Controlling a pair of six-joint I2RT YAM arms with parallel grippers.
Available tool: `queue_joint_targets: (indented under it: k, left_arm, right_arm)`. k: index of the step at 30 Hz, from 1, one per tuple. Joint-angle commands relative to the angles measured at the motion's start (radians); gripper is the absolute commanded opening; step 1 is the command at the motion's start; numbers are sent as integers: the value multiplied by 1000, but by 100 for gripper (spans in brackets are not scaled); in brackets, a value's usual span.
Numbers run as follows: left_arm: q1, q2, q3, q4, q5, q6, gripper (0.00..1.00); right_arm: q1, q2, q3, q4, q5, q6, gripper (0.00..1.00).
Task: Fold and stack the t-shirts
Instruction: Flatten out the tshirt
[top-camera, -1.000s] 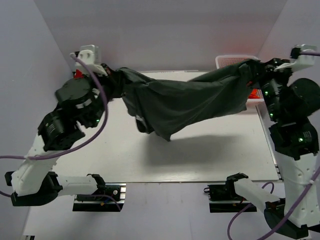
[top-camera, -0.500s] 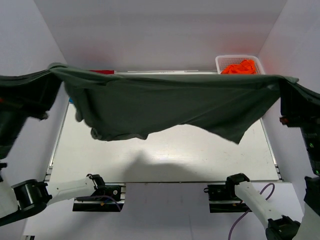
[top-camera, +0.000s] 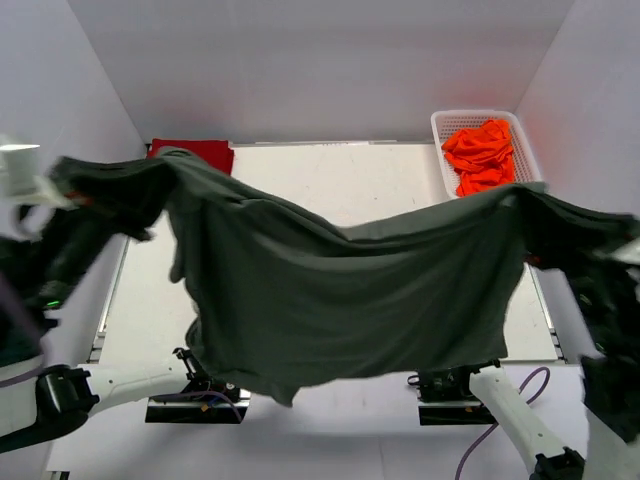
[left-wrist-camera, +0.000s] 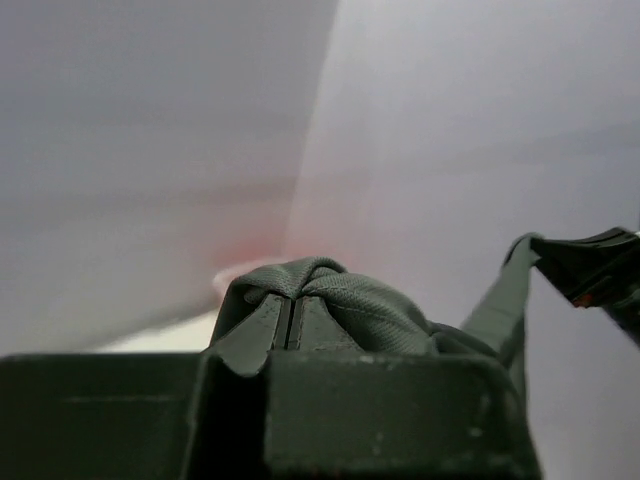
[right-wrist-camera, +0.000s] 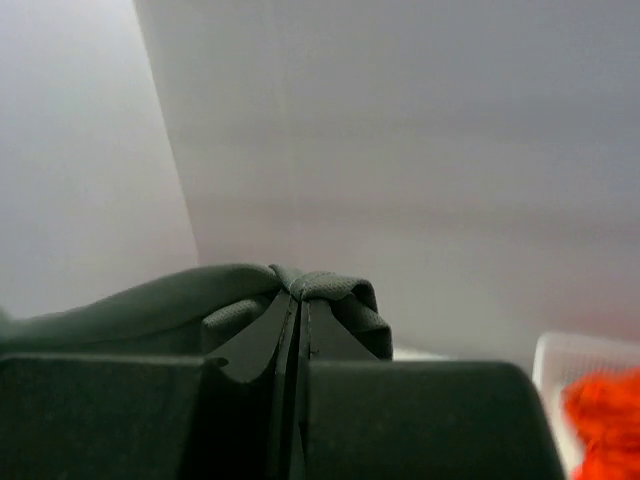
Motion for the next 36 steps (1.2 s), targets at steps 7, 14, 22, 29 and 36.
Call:
queue_joint_targets:
  k: [7,14,22,29,36]
  left_arm:
    - [0,27,-532,84,-653,-155,0]
    - [46,241,-703,161,-755,-235,0]
    - [286,563,-657,377,-581,-113,0]
    - [452,798,-531,489,-480,-55,0]
    - [594,1123,-239,535,-323,-2,0]
  right_arm:
    - [-3,-22,-555,99,106,175,0]
    - [-3,156,-705,163,230,194,0]
    - [-6,508,-634,280,351,146,0]
    - [-25,807,-470,308,428,126,0]
    - [-81,1183,-101,256,401,125,0]
